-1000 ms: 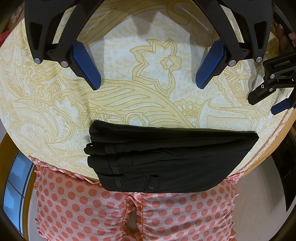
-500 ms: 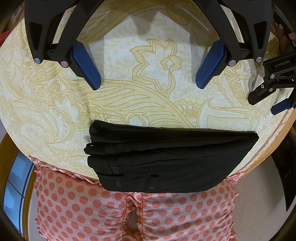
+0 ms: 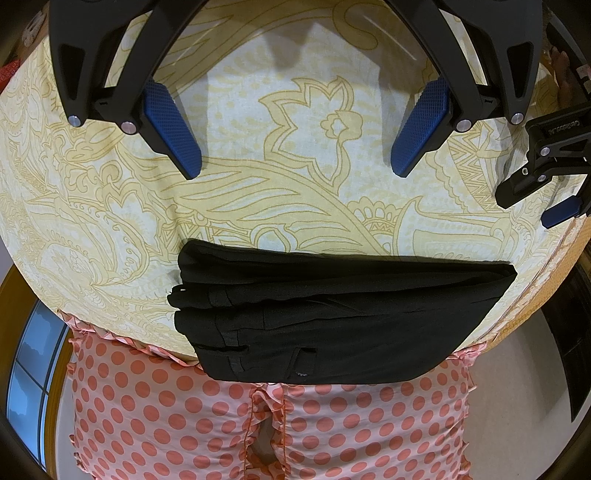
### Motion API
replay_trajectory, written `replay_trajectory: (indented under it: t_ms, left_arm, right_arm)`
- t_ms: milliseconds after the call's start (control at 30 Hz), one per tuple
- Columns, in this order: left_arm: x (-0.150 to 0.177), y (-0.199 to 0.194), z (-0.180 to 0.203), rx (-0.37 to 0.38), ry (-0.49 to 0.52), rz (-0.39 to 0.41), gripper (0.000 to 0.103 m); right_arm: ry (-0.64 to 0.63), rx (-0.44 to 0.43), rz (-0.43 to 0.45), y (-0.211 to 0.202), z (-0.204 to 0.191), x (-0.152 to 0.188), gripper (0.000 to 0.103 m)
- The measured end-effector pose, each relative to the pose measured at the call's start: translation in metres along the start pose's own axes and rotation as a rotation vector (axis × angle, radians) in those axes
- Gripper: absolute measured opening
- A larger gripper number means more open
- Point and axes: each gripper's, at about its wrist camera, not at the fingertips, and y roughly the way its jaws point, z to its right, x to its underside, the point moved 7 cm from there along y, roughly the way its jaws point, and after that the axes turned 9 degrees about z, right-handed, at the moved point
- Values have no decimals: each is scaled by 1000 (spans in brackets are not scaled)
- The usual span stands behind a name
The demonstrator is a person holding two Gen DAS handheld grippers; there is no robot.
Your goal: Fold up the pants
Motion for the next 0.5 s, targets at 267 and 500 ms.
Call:
replay_trajectory:
  t_ms: [267, 500]
  left_arm:
    - [-1, 1, 1, 3, 0, -26, 101]
    - [0, 1, 0, 4, 0, -29, 101]
  right_arm:
    - [0, 0, 0, 0, 0, 0, 102]
    - [0, 0, 0, 0, 0, 0, 102]
